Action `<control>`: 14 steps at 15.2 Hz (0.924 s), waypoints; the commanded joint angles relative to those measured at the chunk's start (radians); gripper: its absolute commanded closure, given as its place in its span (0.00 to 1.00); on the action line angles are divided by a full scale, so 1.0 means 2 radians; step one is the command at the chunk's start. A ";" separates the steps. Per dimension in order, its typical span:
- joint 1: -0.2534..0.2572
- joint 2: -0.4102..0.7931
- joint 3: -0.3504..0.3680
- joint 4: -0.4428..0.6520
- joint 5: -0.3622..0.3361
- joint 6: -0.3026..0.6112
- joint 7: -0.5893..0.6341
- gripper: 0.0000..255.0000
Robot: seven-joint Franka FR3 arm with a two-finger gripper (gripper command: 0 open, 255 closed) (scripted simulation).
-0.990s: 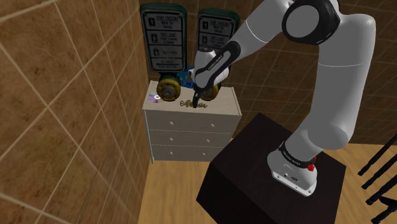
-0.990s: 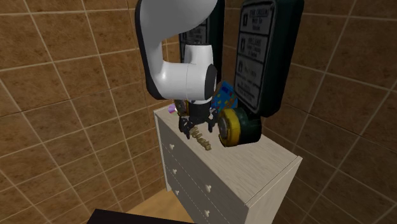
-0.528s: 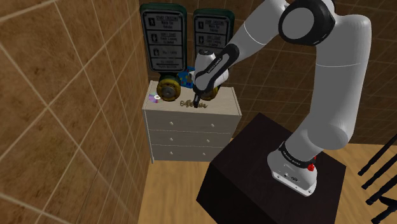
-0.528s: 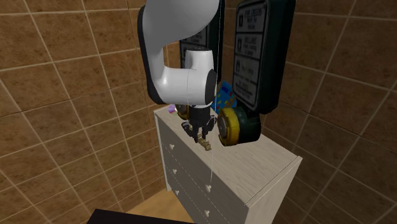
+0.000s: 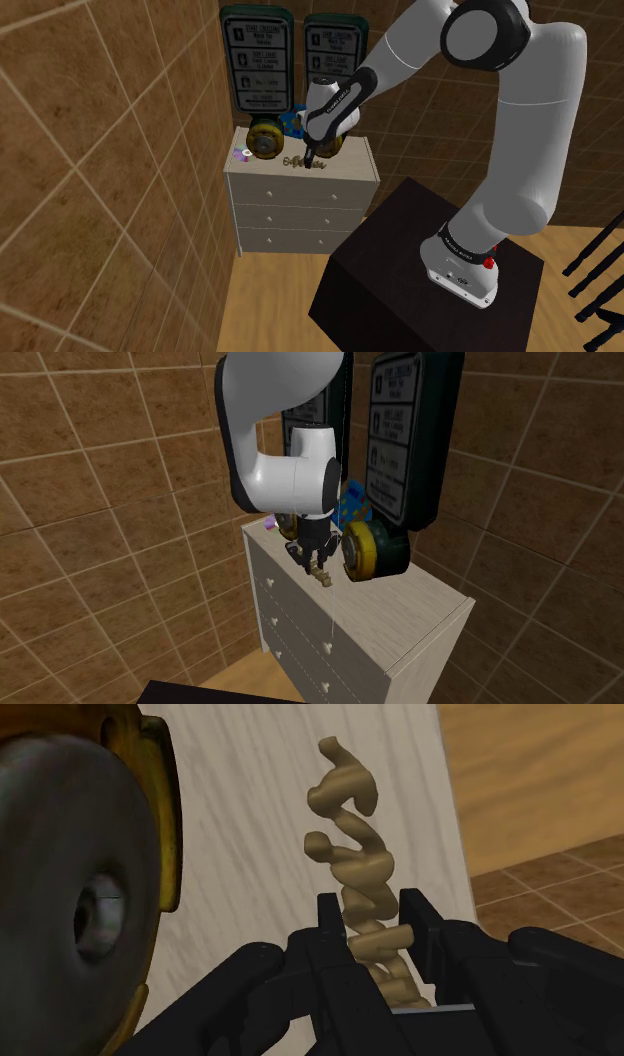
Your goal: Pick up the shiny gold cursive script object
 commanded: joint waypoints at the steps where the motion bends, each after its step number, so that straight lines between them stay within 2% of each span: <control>1: 0.000 -0.010 0.000 -0.001 0.000 -0.009 0.000 1.00; 14: 0.001 -0.082 -0.002 -0.007 -0.002 -0.075 0.001 1.00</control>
